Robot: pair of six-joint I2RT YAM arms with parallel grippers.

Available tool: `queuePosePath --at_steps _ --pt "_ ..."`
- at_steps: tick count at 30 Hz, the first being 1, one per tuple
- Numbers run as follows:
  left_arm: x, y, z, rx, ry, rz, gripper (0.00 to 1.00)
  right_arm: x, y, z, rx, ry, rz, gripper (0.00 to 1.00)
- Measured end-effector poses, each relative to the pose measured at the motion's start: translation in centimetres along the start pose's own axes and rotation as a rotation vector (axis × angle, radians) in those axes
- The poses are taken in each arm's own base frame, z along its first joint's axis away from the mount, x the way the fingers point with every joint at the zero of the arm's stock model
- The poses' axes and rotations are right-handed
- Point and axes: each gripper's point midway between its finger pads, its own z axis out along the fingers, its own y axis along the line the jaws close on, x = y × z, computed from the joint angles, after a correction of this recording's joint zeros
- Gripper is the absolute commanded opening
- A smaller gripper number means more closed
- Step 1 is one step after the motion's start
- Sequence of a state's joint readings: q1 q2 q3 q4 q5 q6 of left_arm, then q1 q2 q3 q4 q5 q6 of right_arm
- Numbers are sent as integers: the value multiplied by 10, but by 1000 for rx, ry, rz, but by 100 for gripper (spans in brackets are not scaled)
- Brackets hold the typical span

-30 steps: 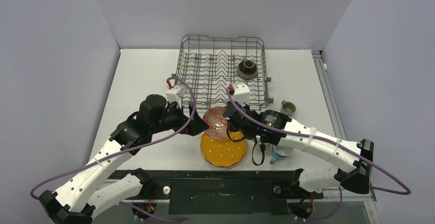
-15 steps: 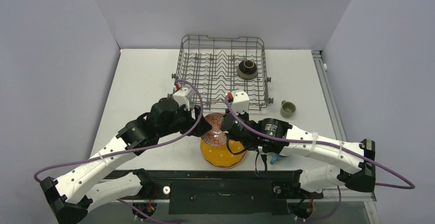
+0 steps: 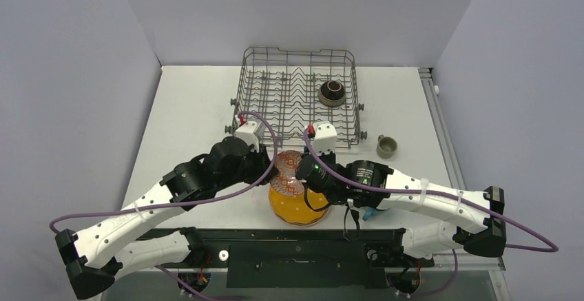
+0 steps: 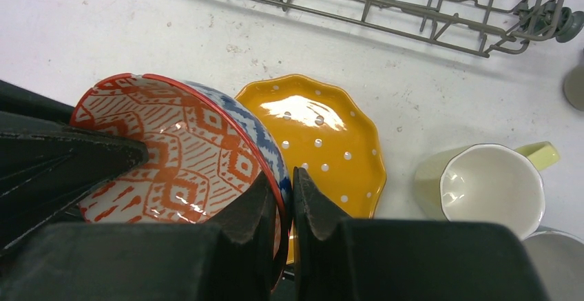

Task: Load the mixed dishes into the dish rack
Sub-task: Turn the bowl upside down on the dish rack.

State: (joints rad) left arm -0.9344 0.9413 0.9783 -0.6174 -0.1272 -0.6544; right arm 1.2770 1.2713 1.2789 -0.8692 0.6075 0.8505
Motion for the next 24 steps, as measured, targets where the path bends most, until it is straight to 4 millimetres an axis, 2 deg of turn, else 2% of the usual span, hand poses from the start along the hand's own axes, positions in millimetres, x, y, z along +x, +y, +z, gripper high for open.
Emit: queuePosePath --at_steps 5,7,8,11,13,16,20,21,23,24 --pt "-1 -4 3 -1 -3 -11 0 -2 1 -2 3 -10 -2 0" --pt "-2 -4 3 0 -6 -11 0 -2 1 -2 4 -10 -3 11" --pt "-2 -4 3 0 -6 -11 0 -2 1 -3 3 -10 -4 19" --pt "0 -2 3 -7 -2 -6 0 -4 5 -4 -15 -17 9 34" --pt "1 -1 2 -9 2 -4 0 -8 10 -7 -42 -27 25 48" --pt "4 -1 1 4 9 -4 0 -17 13 -16 -88 -49 59 57" --pt "9 -2 -1 32 22 -13 0 -28 10 -31 -144 -84 96 61" --pt "10 -2 -1 44 26 -18 0 -30 9 -35 -157 -91 101 68" --pt "13 0 0 64 40 -39 0 -34 6 -42 -188 -109 117 77" --pt "13 2 1 72 44 -51 0 -34 5 -44 -200 -115 120 78"
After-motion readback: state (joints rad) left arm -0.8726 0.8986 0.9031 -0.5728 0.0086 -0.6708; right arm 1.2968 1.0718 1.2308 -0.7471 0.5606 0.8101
